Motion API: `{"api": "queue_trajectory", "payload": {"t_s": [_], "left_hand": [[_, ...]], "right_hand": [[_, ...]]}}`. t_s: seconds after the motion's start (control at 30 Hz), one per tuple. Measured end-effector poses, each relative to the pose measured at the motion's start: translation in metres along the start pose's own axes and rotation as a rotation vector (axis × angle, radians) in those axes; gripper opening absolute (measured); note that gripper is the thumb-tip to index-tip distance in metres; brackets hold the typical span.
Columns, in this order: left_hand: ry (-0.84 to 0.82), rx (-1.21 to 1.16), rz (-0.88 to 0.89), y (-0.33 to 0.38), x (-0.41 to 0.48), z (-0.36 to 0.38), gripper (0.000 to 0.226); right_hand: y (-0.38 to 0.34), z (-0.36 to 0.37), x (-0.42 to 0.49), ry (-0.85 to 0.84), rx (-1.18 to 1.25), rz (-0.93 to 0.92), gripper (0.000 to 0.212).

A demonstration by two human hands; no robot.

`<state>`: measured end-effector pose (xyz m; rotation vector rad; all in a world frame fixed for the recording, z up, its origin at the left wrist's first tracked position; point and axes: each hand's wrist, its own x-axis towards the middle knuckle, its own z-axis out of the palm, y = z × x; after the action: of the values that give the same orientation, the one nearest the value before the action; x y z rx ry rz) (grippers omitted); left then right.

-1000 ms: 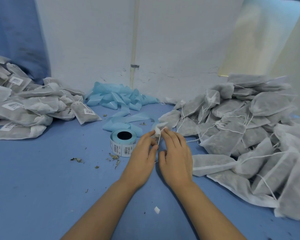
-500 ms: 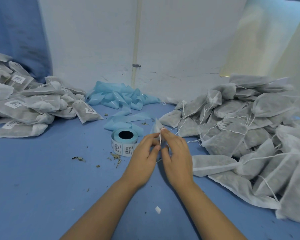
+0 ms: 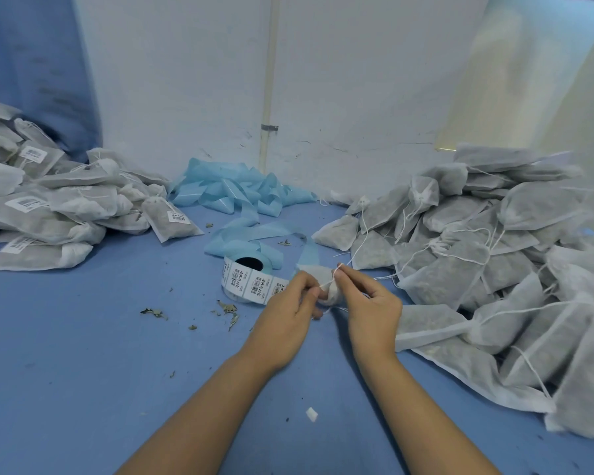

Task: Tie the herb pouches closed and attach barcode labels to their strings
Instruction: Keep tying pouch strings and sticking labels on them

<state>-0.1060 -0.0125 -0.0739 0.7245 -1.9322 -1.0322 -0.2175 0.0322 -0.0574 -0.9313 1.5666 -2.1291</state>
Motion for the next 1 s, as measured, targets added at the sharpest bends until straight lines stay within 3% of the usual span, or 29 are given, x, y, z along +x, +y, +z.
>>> {"api": "queue_trajectory", "payload": {"t_s": [0.23,0.43,0.53,0.77,1.0], "left_hand": [[0.192,-0.116,-0.054,0.0,0.002,-0.004,0.021],[0.274,0.081,0.024,0.001,0.001,-0.003,0.014],[0.28,0.045,0.076,0.005,0.0,-0.001,0.012],[0.174,-0.393,-0.083,0.009,0.002,-0.004,0.014],[0.198,-0.346,-0.028,0.007,0.004,-0.006,0.017]], "right_hand": [[0.002,0.004,-0.006,-0.186,-0.22,-0.153,0.028],[0.005,0.005,-0.01,-0.286,-0.474,-0.351,0.013],[0.005,0.005,-0.009,-0.278,-0.475,-0.301,0.015],[0.005,0.012,-0.012,-0.253,-0.33,-0.099,0.02],[0.002,0.015,-0.011,-0.273,-0.052,0.174,0.02]]}}
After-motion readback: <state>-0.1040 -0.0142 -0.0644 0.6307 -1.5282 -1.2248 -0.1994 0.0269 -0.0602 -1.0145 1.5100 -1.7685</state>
